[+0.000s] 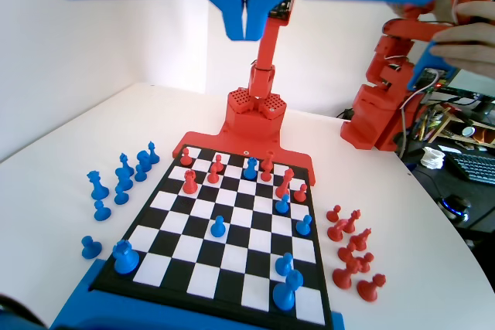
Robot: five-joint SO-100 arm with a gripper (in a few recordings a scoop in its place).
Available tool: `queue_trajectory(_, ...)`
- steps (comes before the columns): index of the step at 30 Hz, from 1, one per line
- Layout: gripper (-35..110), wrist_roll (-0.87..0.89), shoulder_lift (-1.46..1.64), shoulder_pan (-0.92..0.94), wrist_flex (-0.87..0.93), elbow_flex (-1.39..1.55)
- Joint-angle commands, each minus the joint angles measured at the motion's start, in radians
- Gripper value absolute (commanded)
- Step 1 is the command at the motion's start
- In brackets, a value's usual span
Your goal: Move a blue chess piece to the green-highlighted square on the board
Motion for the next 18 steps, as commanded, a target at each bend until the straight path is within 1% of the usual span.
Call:
queue_trajectory(1, 1, -0.002, 0.017, 0.006, -0.015, 0.005)
queue_trajectory(6, 1, 0.003, 0.021, 0.014, -0.017, 0.005)
queue_trajectory(10, 5, 0.006, 0.021, 0.017, -0.017, 0.005)
queue_trajectory(18, 5, 0.009, 0.021, 0.026, -0.015, 0.005)
